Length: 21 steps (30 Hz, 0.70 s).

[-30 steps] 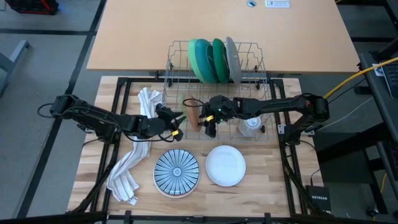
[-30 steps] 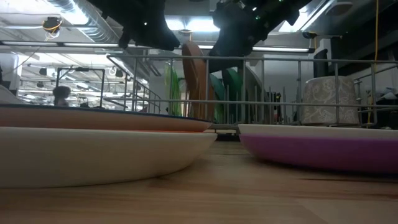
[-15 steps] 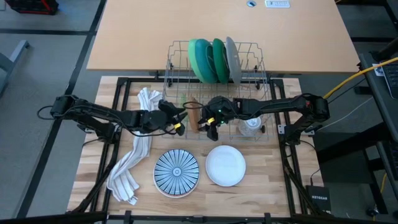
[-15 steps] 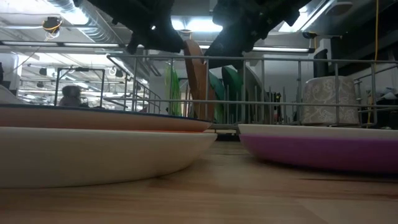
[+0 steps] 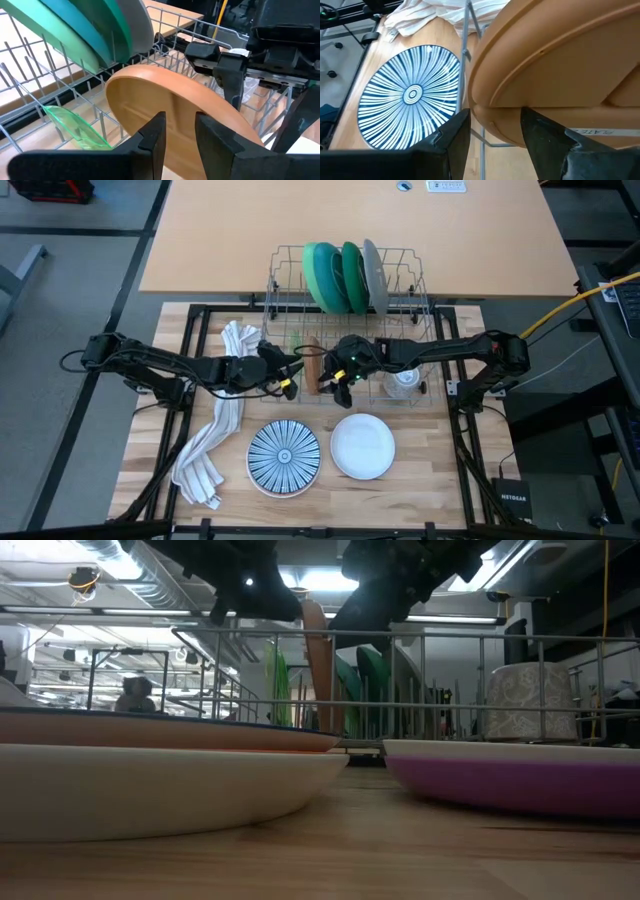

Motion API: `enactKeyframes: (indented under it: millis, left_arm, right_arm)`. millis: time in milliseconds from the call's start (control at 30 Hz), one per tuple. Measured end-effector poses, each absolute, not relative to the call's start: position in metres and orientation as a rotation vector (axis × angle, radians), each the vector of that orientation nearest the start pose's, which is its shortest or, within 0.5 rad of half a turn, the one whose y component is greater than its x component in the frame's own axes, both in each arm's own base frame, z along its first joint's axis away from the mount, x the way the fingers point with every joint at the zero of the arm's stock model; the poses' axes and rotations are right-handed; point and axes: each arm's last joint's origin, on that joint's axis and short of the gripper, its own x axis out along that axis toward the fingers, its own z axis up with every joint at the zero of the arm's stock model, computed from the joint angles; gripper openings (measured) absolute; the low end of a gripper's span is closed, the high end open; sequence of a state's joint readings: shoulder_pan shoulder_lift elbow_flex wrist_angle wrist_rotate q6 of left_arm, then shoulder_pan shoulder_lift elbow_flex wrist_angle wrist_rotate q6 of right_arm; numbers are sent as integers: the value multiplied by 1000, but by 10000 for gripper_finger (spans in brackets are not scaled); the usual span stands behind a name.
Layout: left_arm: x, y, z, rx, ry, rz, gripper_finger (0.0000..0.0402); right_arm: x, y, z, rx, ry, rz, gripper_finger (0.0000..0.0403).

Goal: Sort dishes
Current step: Put the brown plate into the dish rack

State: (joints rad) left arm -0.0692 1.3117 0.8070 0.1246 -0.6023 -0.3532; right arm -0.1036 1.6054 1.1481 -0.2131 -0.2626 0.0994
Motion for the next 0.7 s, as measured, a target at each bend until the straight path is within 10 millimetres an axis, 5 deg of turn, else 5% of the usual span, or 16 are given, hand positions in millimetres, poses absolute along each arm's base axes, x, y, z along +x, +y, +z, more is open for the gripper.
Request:
enactKeyframes:
  millis: [300, 700]
  left_arm:
    - [284, -3, 265, -147, 226, 555, 94]
    - [284, 1, 265, -184, 221, 558, 94]
  right_arm:
    - [349, -29, 254, 220, 666, 131, 179]
    - [349, -35, 253, 147, 667, -81, 179]
